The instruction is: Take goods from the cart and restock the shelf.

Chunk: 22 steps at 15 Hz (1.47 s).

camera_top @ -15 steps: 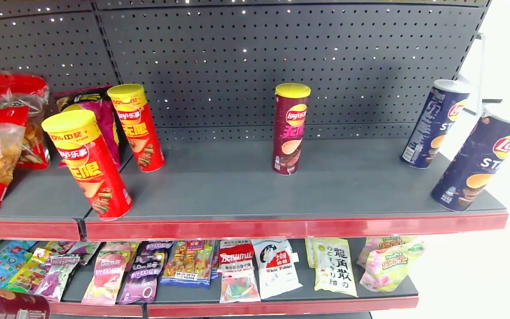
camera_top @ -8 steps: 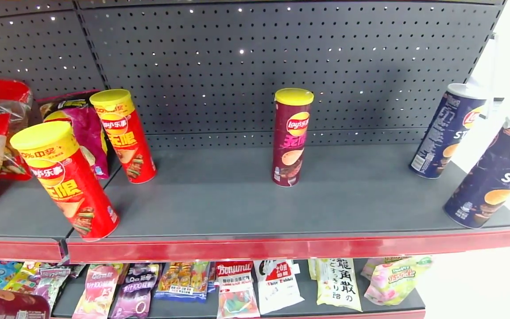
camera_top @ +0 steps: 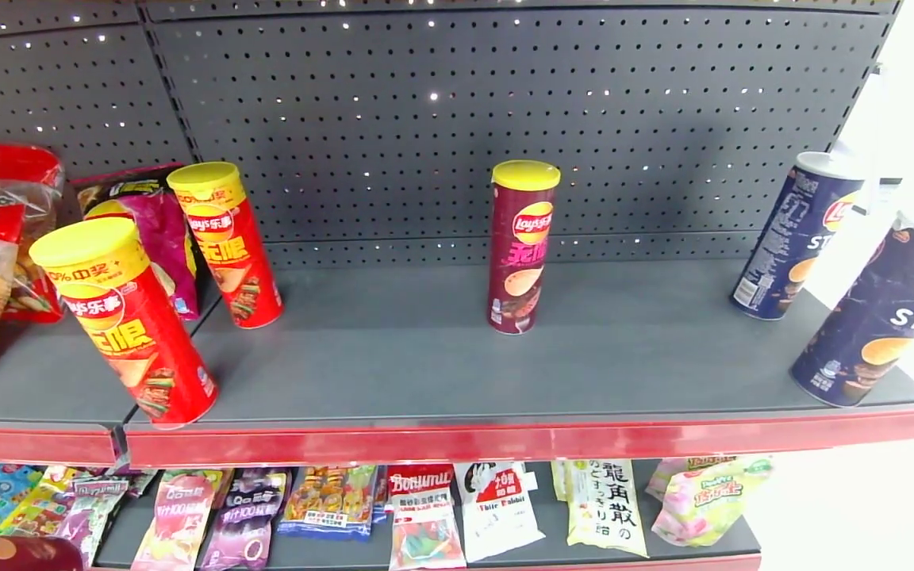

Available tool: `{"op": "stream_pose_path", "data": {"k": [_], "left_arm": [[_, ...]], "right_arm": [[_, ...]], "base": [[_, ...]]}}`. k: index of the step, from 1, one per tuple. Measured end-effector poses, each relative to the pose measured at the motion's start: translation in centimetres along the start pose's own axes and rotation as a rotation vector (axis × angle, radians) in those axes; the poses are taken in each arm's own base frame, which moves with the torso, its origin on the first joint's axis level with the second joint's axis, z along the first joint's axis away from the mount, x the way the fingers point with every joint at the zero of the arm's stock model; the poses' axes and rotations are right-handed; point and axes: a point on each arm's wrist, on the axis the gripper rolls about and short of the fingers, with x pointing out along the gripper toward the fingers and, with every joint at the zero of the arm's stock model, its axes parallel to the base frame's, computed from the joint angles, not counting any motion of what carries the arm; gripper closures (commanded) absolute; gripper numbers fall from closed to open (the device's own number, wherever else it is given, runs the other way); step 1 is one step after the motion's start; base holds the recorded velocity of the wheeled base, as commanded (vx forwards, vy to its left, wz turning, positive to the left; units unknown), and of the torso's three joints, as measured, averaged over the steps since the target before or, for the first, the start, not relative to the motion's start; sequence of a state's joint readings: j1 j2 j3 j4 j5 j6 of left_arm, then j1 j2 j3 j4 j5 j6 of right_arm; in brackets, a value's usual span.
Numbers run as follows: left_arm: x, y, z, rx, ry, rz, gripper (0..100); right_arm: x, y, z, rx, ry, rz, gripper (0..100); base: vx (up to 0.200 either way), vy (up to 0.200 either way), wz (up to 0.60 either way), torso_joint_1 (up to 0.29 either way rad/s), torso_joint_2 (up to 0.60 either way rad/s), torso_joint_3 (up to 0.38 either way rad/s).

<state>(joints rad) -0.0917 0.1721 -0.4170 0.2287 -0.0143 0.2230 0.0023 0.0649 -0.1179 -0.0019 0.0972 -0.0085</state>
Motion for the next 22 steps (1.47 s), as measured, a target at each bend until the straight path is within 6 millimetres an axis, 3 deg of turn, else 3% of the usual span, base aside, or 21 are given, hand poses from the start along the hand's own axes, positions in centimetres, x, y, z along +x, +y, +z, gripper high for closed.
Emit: {"op": "stream_pose_path", "data": {"k": [2,4,6,9,12,14,22], "left_arm": [[-0.2,-0.1,-0.3,0.002,-0.017,-0.021,100],[-0.5,-0.2,-0.5,0.004,-0.032,-0.026,100],[-0.6,-0.3,-1.0,-0.020,-0.031,-0.029,100],[-0.7,-0.3,-1.2,-0.045,-0.033,-0.020,100],[-0.8,-0.3,-1.2,-0.043,-0.030,0.007,100],[-0.8,-0.3,-1.3,-0.044,-0.026,0.030,100],[-0.7,-0.3,-1.4,-0.042,-0.013,0.032,100]], "right_arm": [[0.7,0.0,5.3,0.006,-0.029,0.106,0],[3.2,0.0,9.8,-0.020,0.001,0.238,0],[7.0,0.3,13.1,-0.041,0.039,0.368,0],[13.8,2.5,15.8,-0.053,0.053,0.530,0],[19.6,6.5,15.7,-0.044,0.063,0.652,0],[22.3,8.9,14.7,-0.033,0.088,0.701,0],[29.4,13.2,11.3,-0.033,0.136,0.682,0]], "base": [[0.000,0.000,0.00,0.000,0.00,0.000],[0.000,0.000,0.00,0.000,0.00,0.000],[0.000,0.000,0.00,0.000,0.00,0.000],[0.000,0.000,0.00,0.000,0.00,0.000],[0.000,0.000,0.00,0.000,0.00,0.000],[0.000,0.000,0.00,0.000,0.00,0.000],[0.000,0.000,0.00,0.000,0.00,0.000]]}}
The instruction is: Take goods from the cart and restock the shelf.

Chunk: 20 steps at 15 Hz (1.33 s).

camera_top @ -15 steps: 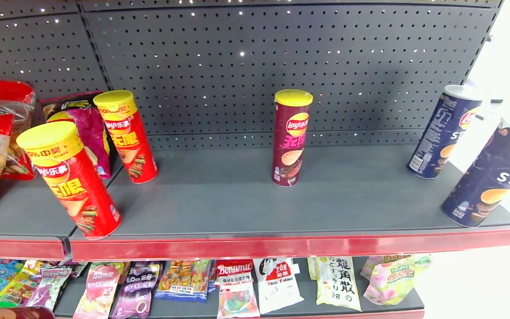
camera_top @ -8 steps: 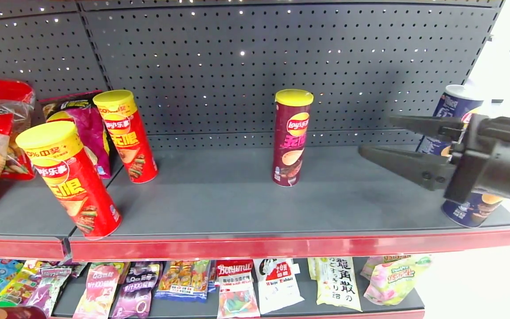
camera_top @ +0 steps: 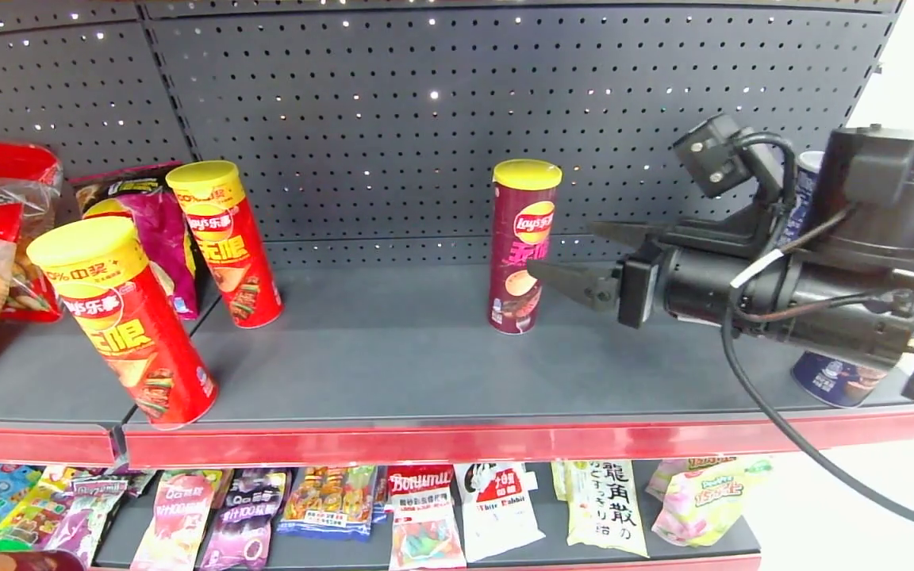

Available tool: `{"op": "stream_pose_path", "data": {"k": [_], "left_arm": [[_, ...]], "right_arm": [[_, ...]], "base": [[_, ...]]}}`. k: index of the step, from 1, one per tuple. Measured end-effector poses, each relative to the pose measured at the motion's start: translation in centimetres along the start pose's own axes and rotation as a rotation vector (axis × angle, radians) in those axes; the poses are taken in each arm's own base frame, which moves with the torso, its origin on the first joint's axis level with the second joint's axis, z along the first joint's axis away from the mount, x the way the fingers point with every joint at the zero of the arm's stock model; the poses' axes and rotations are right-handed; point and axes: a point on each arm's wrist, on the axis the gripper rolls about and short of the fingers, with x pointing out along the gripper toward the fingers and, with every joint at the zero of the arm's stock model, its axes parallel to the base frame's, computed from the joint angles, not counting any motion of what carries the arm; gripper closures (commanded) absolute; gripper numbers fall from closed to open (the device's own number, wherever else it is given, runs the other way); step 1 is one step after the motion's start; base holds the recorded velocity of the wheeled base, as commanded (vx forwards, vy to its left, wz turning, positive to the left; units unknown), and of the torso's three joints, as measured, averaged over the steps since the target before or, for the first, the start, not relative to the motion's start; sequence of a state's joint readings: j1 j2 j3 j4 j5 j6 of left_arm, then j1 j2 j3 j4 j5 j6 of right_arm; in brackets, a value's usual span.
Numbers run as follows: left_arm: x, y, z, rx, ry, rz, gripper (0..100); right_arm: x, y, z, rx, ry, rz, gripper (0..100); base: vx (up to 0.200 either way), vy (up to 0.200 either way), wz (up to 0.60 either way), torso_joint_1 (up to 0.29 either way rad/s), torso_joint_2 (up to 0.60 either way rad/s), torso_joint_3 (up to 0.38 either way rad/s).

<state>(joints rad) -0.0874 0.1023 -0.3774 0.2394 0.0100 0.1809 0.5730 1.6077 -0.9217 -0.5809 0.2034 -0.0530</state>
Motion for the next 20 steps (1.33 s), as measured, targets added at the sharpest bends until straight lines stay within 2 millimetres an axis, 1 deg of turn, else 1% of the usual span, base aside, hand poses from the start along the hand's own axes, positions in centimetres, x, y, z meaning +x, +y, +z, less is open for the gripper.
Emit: {"op": "stream_pose_path", "data": {"k": [3,5,7,11,13,17,20], "left_arm": [[0.0,0.0,0.0,0.000,0.004,0.000,100],[0.0,0.0,0.0,0.000,0.003,0.000,100],[0.0,0.0,0.0,0.000,0.003,0.000,100],[0.0,0.0,0.0,0.000,0.006,0.000,100],[0.1,0.0,-0.1,0.000,0.008,-0.002,100],[0.2,-0.1,-0.3,0.000,0.018,-0.004,100],[0.2,-0.1,-0.4,0.000,0.020,-0.004,100]], "right_arm": [[2.5,-0.7,-0.5,0.003,0.021,-0.062,0],[3.3,-1.0,-0.9,0.005,0.035,-0.082,0],[3.7,-1.3,-1.3,0.008,0.045,-0.103,0],[4.4,-2.5,-1.4,0.012,0.047,-0.141,0],[4.7,-2.9,-1.2,0.029,0.037,-0.150,0],[5.9,-3.3,0.0,0.038,-0.010,-0.153,0],[6.7,-3.5,-0.2,0.038,-0.008,-0.151,0]], "base": [[0.000,0.000,0.00,0.000,0.00,0.000],[0.000,0.000,0.00,0.000,0.00,0.000],[0.000,0.000,0.00,0.000,0.00,0.000],[0.000,0.000,0.00,0.000,0.00,0.000],[0.000,0.000,0.00,0.000,0.00,0.000],[0.000,0.000,0.00,0.000,0.00,0.000],[0.000,0.000,0.00,0.000,0.00,0.000]]}}
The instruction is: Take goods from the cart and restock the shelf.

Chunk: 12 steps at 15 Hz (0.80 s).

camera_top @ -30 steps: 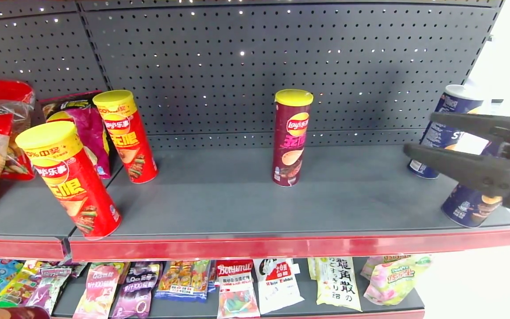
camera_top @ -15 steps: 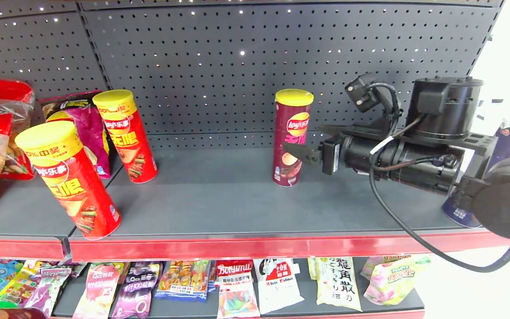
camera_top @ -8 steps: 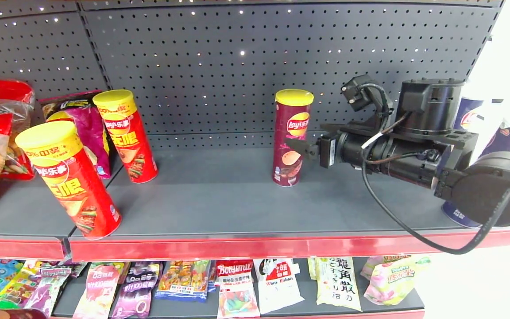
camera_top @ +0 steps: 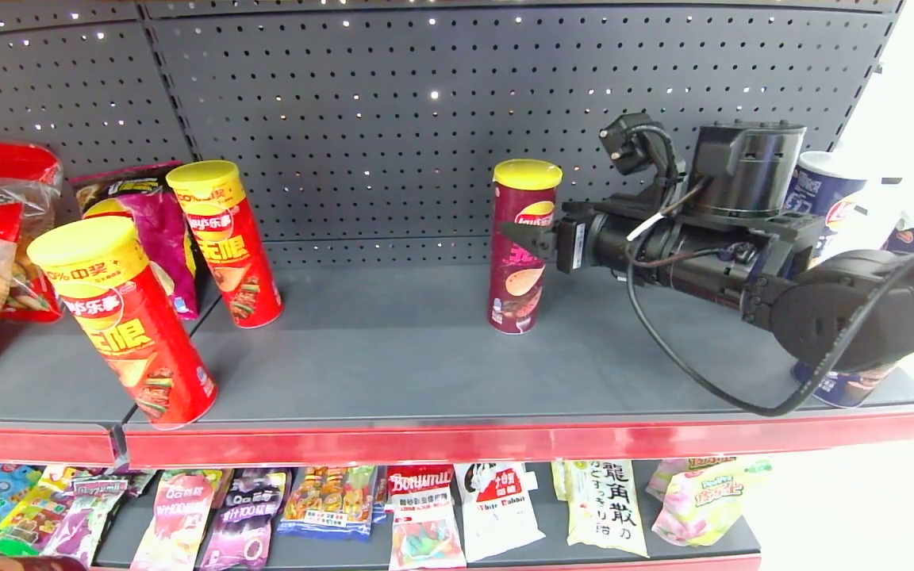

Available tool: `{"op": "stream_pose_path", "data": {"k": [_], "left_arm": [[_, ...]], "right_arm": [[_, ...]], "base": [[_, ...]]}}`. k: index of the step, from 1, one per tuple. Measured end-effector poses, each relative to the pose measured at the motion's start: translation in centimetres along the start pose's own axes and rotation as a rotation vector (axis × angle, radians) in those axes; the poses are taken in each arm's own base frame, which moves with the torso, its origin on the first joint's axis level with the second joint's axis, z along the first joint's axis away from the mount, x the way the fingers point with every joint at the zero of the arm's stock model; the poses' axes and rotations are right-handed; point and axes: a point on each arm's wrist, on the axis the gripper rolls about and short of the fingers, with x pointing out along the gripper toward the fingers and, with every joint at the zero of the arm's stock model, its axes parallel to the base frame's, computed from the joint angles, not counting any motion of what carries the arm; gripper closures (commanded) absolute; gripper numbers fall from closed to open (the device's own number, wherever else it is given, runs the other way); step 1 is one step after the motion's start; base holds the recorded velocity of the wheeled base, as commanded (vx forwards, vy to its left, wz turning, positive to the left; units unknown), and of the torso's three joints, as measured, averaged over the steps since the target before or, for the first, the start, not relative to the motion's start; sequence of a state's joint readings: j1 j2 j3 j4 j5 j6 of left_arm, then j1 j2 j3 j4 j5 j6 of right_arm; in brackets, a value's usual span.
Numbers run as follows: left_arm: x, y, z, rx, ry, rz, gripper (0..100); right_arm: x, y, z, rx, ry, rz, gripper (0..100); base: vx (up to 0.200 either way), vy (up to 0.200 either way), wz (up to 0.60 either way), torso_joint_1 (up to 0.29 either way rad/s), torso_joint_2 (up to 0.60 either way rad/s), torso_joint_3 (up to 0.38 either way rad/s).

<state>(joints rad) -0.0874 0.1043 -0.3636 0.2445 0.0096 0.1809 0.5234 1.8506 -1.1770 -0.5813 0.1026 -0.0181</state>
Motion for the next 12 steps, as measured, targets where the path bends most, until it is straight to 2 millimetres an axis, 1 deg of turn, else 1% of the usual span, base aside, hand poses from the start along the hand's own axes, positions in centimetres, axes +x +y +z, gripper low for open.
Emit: {"op": "stream_pose_path", "data": {"k": [11,12], "left_arm": [[0.0,0.0,-0.1,0.000,0.003,-0.001,100],[0.1,0.0,-0.2,0.000,0.005,-0.002,100]], "right_arm": [[2.5,-0.1,0.2,-0.004,-0.025,0.002,0],[2.7,-0.1,0.2,-0.004,-0.027,0.002,100]], "base": [[0.000,0.000,0.00,0.000,0.00,0.000],[0.000,0.000,0.00,0.000,0.00,0.000]]}}
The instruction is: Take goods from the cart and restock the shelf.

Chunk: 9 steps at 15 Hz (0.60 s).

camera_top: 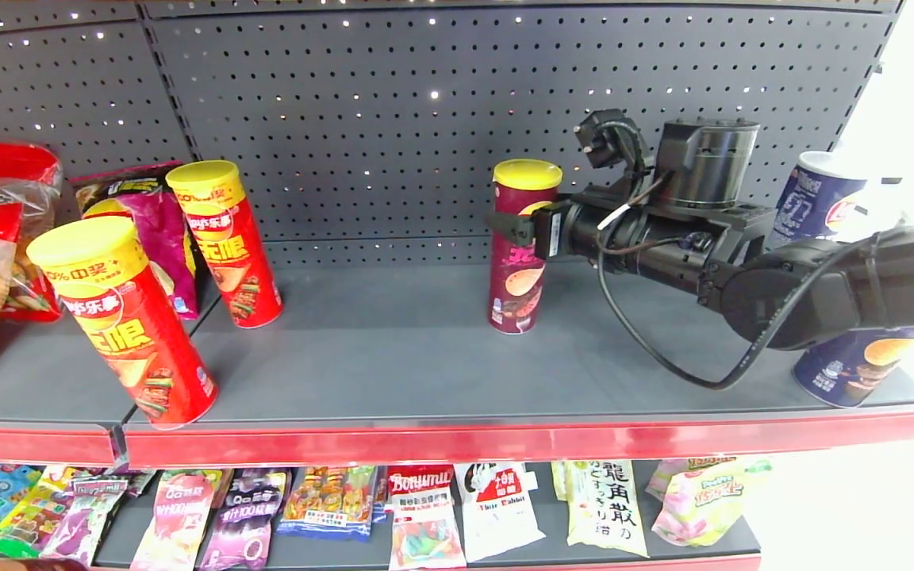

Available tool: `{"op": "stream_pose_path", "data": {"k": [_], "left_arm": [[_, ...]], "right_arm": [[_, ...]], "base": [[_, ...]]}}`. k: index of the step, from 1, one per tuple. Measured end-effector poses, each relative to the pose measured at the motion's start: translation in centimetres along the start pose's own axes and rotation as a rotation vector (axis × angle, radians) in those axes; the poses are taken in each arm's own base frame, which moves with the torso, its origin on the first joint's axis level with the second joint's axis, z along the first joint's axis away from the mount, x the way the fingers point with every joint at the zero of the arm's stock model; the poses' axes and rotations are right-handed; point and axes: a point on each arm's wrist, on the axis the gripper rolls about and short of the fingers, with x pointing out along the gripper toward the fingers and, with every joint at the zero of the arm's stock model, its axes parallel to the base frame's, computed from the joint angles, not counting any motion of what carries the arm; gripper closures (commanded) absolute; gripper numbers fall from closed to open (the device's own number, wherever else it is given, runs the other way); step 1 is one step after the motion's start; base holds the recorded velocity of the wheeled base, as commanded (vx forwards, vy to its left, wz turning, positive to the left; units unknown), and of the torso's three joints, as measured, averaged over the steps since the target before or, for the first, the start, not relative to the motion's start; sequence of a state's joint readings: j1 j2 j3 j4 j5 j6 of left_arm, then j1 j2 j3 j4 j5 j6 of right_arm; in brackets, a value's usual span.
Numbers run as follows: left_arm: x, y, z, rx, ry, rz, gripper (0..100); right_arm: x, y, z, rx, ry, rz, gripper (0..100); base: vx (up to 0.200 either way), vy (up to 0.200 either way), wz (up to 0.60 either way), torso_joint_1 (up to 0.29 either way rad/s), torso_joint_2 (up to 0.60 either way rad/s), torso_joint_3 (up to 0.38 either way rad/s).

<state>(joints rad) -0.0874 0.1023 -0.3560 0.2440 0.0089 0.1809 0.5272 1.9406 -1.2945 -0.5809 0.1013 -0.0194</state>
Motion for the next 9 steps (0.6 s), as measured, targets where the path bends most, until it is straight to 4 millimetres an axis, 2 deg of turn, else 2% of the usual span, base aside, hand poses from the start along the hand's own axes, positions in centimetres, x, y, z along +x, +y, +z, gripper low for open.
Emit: {"op": "stream_pose_path", "data": {"k": [5,9], "left_arm": [[0.0,0.0,-0.1,0.000,0.001,0.001,100],[0.0,0.0,-0.2,0.000,0.002,0.001,100]], "right_arm": [[0.8,0.3,-0.3,0.000,0.001,-0.001,100],[0.2,1.8,0.2,-0.002,0.012,-0.074,100]], "base": [[0.000,0.000,0.00,0.000,0.00,0.000],[0.000,0.000,0.00,0.000,0.00,0.000]]}}
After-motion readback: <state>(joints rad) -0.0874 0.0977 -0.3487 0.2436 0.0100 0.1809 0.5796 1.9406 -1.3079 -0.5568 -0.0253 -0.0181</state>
